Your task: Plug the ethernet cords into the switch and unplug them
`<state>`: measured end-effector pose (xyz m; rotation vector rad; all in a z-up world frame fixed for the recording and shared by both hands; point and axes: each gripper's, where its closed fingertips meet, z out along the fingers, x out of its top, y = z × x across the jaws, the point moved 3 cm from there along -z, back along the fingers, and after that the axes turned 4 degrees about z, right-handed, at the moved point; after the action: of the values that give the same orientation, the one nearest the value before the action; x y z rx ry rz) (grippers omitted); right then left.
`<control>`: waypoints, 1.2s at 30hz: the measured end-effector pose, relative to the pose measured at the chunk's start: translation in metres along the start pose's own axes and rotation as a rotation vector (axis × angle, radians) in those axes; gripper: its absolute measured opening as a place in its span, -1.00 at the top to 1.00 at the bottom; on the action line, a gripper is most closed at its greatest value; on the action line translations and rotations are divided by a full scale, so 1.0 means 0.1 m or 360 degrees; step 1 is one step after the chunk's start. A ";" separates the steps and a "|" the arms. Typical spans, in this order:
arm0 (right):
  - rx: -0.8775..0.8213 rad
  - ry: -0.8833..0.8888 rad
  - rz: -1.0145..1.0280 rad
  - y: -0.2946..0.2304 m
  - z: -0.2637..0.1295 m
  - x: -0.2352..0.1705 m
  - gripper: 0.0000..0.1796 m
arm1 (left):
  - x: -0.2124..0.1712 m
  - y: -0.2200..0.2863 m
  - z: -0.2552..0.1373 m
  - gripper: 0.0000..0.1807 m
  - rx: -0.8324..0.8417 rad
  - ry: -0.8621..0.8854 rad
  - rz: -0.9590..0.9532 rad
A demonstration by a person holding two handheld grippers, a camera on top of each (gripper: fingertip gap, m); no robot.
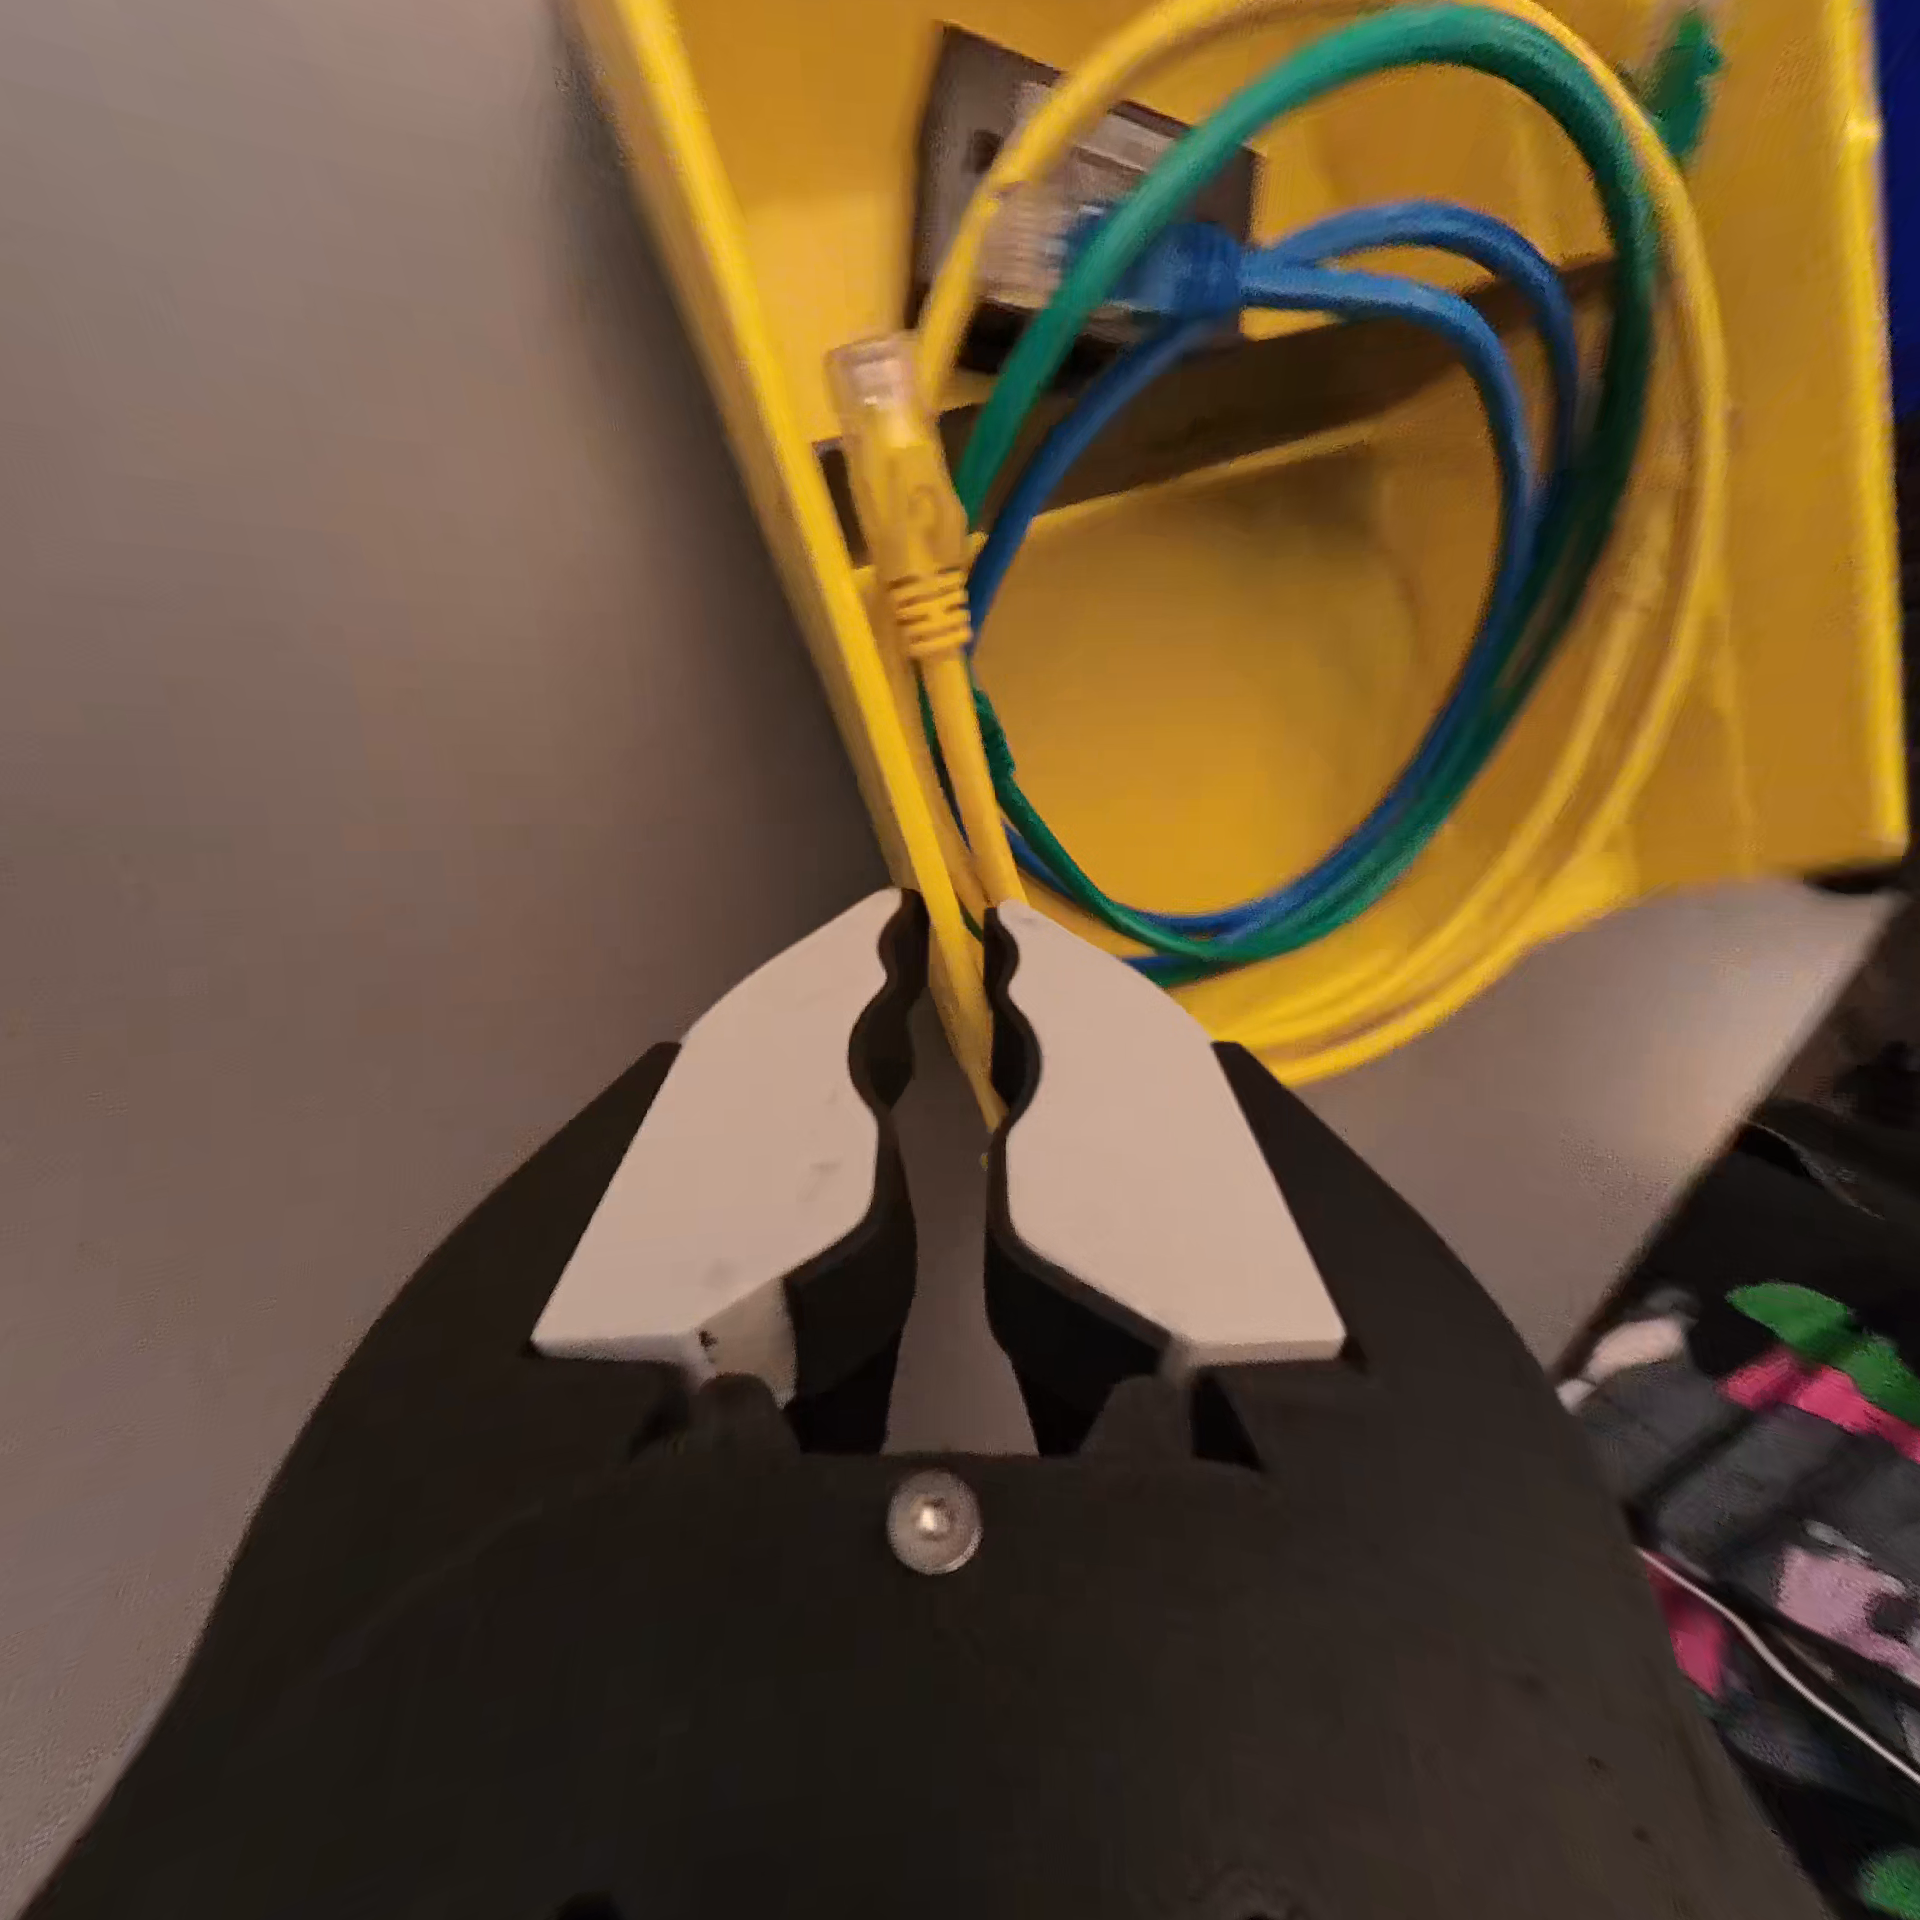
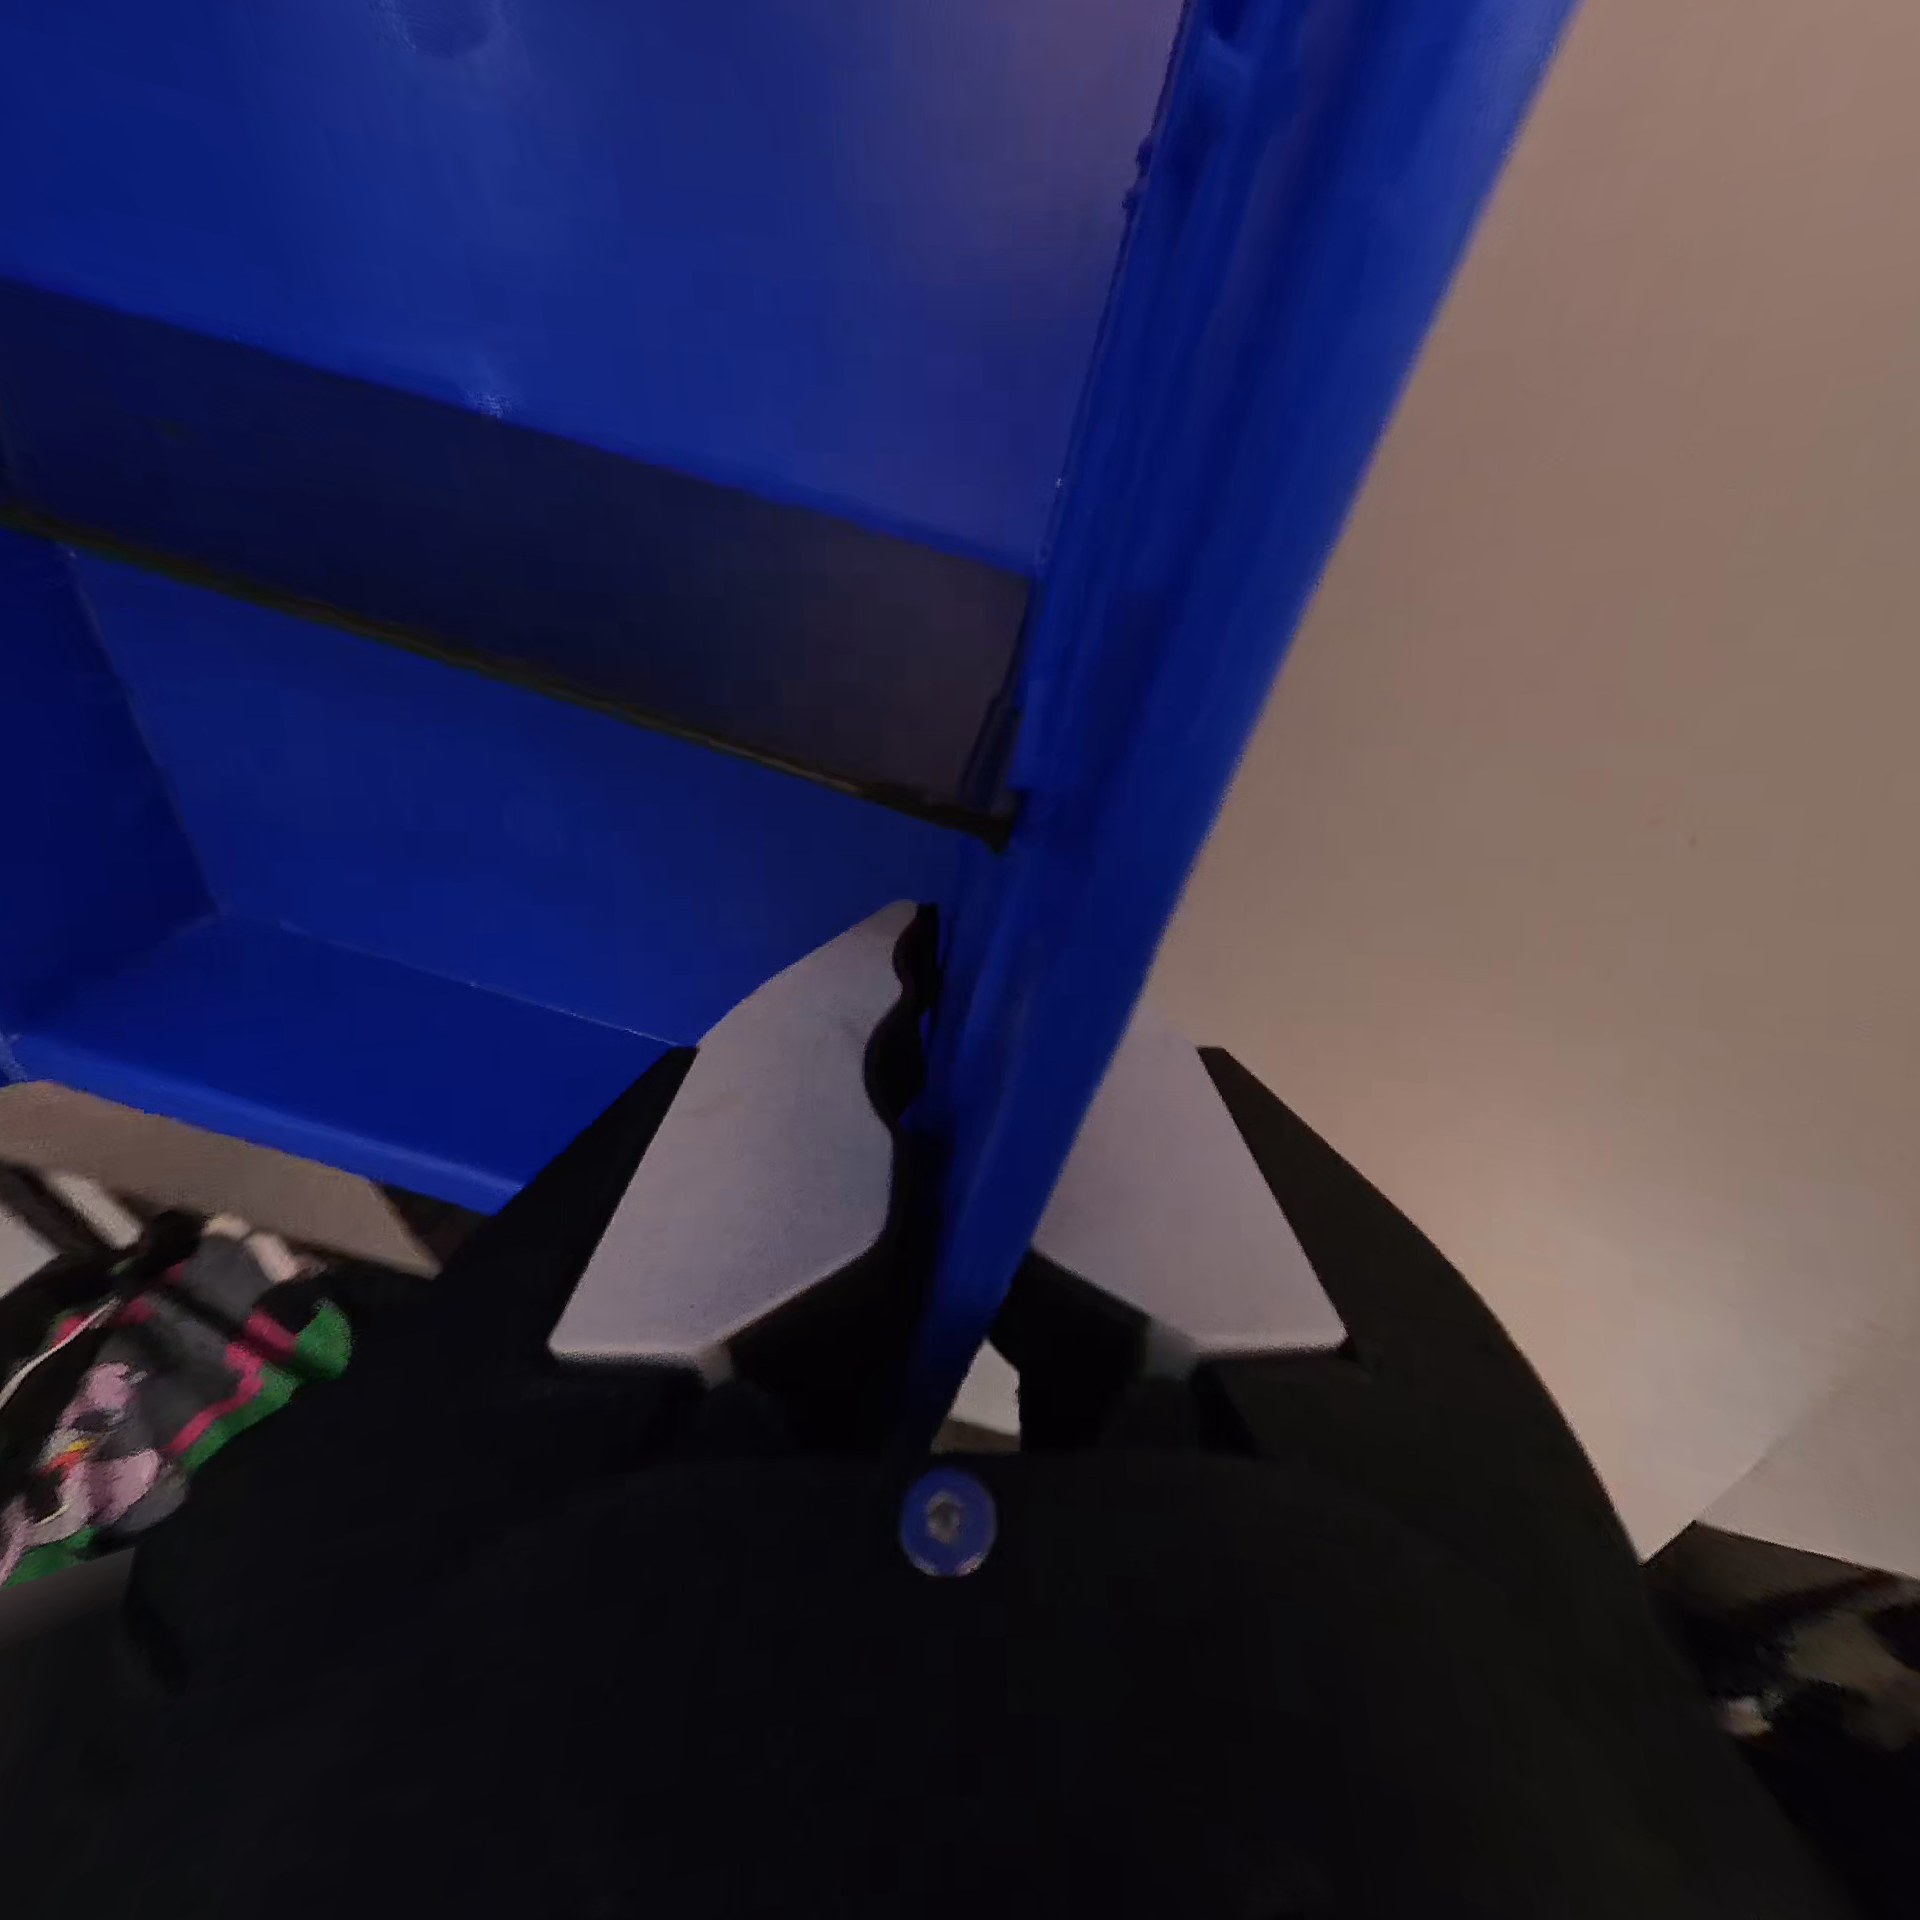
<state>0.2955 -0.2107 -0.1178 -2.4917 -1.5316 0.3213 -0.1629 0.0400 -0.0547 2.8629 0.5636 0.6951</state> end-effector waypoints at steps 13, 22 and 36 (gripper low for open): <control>-0.0198 -0.0008 -0.0064 -0.36 0.10 0.15 0.92 | -1.35 -1.48 -1.05 0.93 0.0274 0.0255 -0.0836; -0.0223 -0.0039 -0.0245 -0.49 0.13 0.26 0.92 | -2.27 -1.81 -1.57 0.91 0.0387 0.0524 -0.1333; -0.0211 -0.0103 -0.0237 -0.39 0.09 0.37 0.92 | -2.38 -1.80 -1.61 0.91 0.0414 0.0505 -0.1301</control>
<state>0.2762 -0.1600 -0.1185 -2.4674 -1.8082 0.2880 -0.4919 0.1205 -0.0504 2.3581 1.8263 0.9436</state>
